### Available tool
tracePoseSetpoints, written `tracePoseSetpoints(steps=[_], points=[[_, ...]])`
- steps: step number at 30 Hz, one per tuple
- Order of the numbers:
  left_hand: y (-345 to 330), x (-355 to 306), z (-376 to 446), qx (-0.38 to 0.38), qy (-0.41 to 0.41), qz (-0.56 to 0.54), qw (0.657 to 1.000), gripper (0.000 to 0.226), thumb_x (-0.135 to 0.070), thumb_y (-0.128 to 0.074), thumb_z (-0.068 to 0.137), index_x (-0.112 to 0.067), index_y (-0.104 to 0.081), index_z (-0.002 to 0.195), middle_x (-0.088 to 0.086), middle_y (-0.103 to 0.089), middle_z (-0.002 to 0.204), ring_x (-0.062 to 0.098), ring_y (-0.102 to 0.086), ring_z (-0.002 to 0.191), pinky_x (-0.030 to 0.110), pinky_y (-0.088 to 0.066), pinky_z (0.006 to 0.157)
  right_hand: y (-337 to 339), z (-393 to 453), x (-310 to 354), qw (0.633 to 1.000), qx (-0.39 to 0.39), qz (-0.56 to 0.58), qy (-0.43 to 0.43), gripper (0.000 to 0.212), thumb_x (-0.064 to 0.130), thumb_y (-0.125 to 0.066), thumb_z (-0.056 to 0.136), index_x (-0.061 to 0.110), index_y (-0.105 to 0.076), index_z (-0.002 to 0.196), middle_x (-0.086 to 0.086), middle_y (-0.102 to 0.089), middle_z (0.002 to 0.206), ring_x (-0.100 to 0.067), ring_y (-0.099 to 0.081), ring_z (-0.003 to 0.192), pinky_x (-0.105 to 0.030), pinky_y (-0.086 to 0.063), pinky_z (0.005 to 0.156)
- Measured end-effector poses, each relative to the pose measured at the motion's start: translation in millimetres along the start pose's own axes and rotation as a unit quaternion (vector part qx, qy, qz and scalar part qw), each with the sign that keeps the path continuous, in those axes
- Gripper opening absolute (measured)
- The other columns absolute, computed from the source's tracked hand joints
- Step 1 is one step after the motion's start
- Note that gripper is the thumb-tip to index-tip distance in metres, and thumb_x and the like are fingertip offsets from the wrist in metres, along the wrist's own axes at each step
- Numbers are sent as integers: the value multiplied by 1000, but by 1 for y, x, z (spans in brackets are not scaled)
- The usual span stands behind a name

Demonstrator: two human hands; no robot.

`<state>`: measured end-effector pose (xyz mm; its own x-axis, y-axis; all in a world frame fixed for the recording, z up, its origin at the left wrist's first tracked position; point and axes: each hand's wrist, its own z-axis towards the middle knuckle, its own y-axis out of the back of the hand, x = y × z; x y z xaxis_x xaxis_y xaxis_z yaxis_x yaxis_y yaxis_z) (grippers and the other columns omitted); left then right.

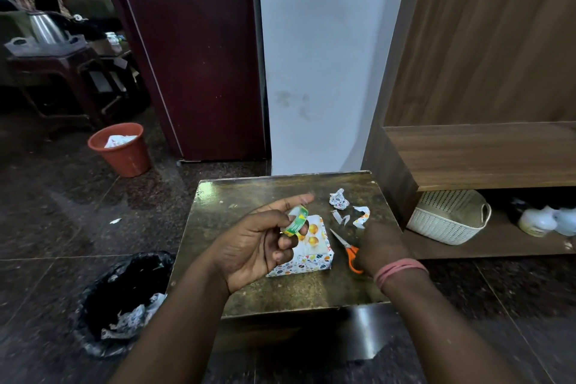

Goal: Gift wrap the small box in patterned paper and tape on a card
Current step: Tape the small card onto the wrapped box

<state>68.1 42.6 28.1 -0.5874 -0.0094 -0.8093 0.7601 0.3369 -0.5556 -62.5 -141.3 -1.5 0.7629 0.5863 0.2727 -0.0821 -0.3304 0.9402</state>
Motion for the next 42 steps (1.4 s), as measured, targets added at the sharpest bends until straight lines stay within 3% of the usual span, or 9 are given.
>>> tracePoseSetpoints(steps=[4, 10, 13, 16, 18, 22, 30, 34, 42], points=[[1, -1, -1, 7, -3, -6, 1000, 56, -4, -55, 86, -12, -61, 142, 10, -60, 91, 9, -43, 58, 20, -40, 44, -25, 12, -1, 999, -46, 6, -15, 30, 31, -62, 92, 21, -69, 120, -6, -69, 122, -26, -65, 113, -30, -49, 93], [0, -1, 1, 10, -1, -4, 1000, 57, -4, -55, 85, -12, -61, 141, 11, -60, 92, 10, -42, 59, 20, -40, 44, -25, 7, 8, 999, -23, -39, -4, 26, 14, -51, 95, 7, -69, 113, -12, -68, 124, -29, -64, 116, -31, -49, 93], [-1, 0, 0, 6, 0, 1, 1000, 57, -4, -55, 84, -12, -62, 140, 11, -60, 91, 10, -42, 59, 20, -39, 44, -16, 0, 10, 1000, -13, -25, 8, 23, 20, -55, 94, 11, -68, 110, -10, -69, 119, -29, -65, 112, -31, -50, 90], [-2, 0, 0, 3, 0, 5, 1000, 57, -4, -55, 84, -12, -61, 141, 11, -61, 91, 9, -42, 58, 20, -39, 44, 3, -2, 14, 995, -82, 0, 59, 21, 31, -54, 92, 15, -68, 94, -8, -73, 101, -30, -69, 98, -32, -49, 76], [-2, 0, 0, -2, -2, 8, 1000, 58, -5, -55, 84, -11, -60, 142, 11, -62, 90, 9, -42, 57, 19, -39, 44, 19, -4, 21, 969, -98, 182, 134, 25, 31, -57, 97, 12, -68, 84, -5, -72, 83, -23, -69, 81, -33, -48, 66], [-3, 1, 1, -6, -4, -10, 1000, 57, -3, -54, 85, -7, -57, 142, 12, -62, 87, 8, -43, 55, 18, -38, 42, 41, -15, 33, 838, 36, 494, 229, 19, 20, -58, 102, 19, -77, 99, 1, -74, 87, -14, -60, 68, -26, -48, 61], [0, 0, 1, 8, -5, 3, 1000, 47, -3, -55, 87, -8, -66, 133, 12, -62, 89, 8, -45, 55, 18, -39, 42, 35, -18, 35, 737, 195, 606, 228, 27, 21, -69, 89, 2, -76, 107, -28, -64, 85, -26, -54, 71, -28, -44, 56], [2, 0, 1, -17, -7, 25, 1000, 54, -2, -56, 85, -8, -60, 138, 15, -63, 90, 10, -43, 56, 20, -39, 43, 36, -19, 38, 726, 189, 626, 214, 8, 15, -74, 83, 9, -79, 87, -25, -64, 79, -23, -55, 65, -26, -43, 51], [1, -2, 3, -67, -61, 118, 989, 56, -4, -62, 84, -14, -61, 139, 20, -59, 102, 14, -48, 67, 26, -43, 55, 42, -21, 39, 712, 127, 664, 190, 5, 5, -71, 87, 0, -73, 87, -15, -61, 68, -18, -52, 55, -23, -40, 45]])
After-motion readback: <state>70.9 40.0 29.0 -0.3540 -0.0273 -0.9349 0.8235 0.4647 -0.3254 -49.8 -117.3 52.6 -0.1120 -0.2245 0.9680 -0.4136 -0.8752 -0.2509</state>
